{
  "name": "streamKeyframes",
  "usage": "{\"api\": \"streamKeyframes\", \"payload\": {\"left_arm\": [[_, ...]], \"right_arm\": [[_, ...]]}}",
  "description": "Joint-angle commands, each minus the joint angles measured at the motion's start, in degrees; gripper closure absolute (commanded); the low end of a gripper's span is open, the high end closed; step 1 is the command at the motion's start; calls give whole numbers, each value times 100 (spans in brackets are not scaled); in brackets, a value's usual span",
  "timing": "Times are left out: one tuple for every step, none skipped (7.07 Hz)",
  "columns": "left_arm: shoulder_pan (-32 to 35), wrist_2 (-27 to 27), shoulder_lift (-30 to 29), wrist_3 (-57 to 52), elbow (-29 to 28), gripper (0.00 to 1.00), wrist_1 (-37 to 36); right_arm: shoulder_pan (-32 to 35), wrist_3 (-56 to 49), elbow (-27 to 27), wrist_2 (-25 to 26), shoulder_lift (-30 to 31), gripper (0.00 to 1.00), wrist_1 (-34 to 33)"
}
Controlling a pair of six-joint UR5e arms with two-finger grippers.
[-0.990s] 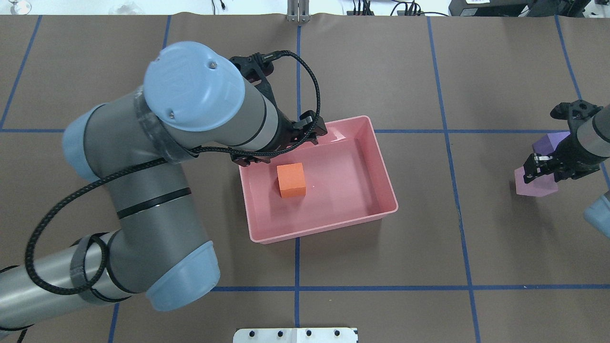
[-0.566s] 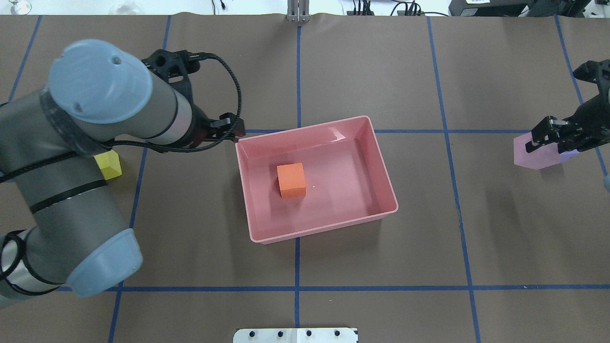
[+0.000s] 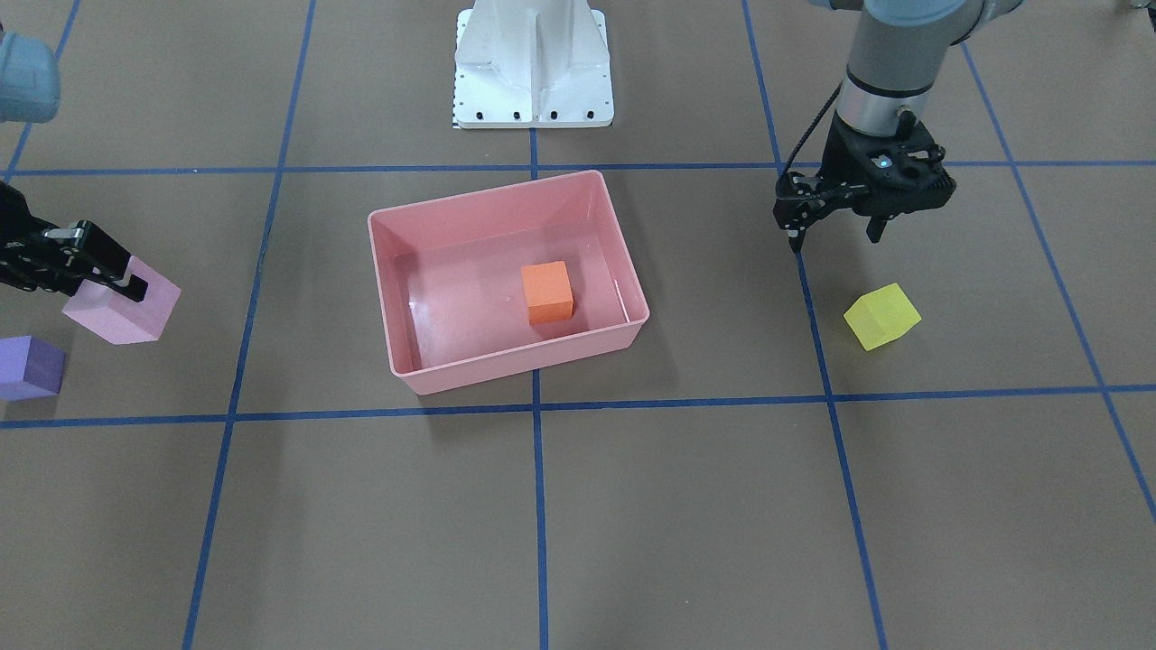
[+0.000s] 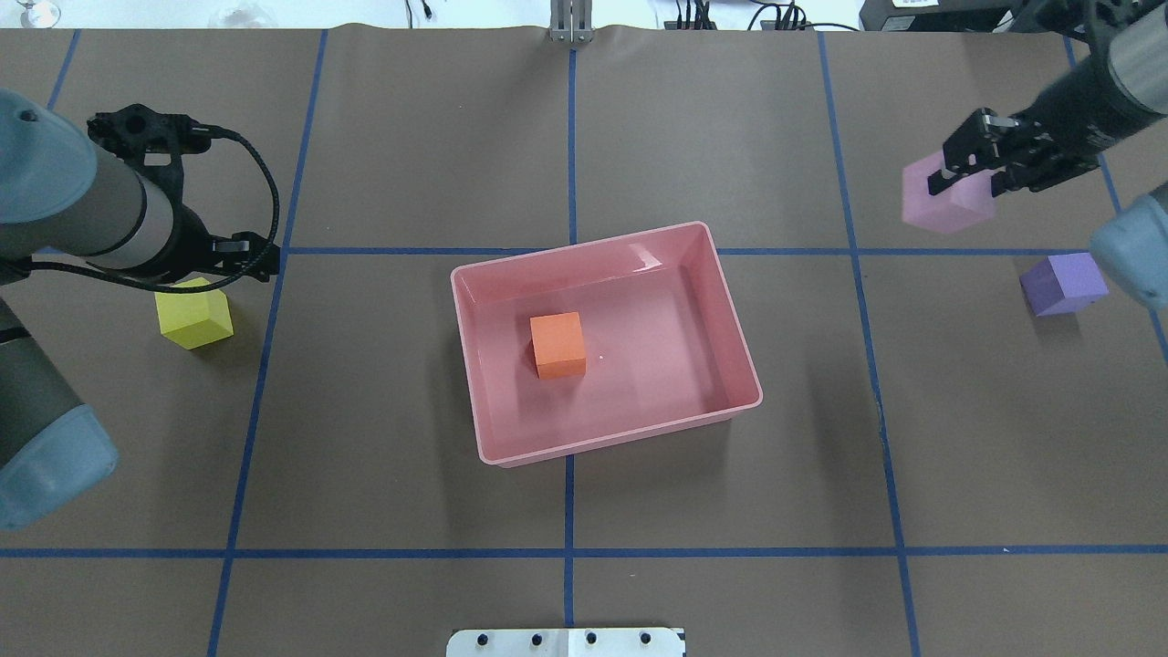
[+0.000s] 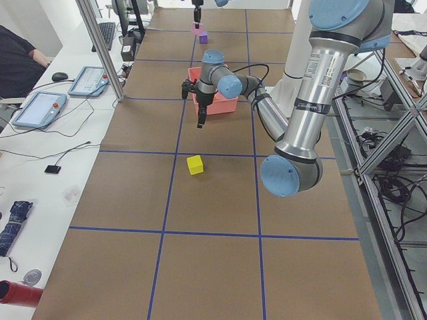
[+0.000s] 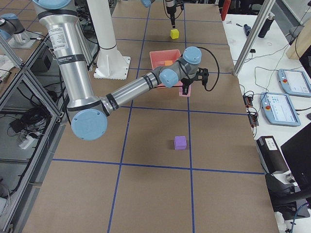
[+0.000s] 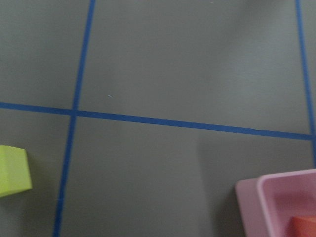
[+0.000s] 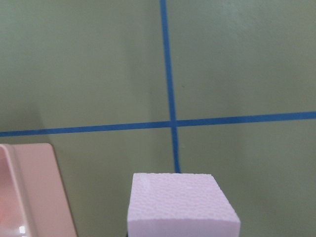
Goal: Place blocks into pink bin with both arms
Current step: 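Carry light pink cube to bin with right gripper while left reaches yellow cube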
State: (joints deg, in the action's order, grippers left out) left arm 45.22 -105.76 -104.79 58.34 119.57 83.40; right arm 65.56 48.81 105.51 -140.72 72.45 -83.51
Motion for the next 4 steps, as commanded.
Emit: {"api": "streamKeyframes", "payload": {"left_arm": [[91,-15,283,-42,-108,0,334],[118,-15,406,-33,-231,0,605],[127,-6,746,-24,-319,0,1260],[127,3,871,263,-590,0,1780]], "right_arm": [[-804,1126,-31,777,-1036,100,-148],[-1182,1444,-48,1191,-1232,100,-139],[-1352,1499,-48,1370,-1321,100,-130],[-1571,1508,-48,1589,-1400,100,-130]]}}
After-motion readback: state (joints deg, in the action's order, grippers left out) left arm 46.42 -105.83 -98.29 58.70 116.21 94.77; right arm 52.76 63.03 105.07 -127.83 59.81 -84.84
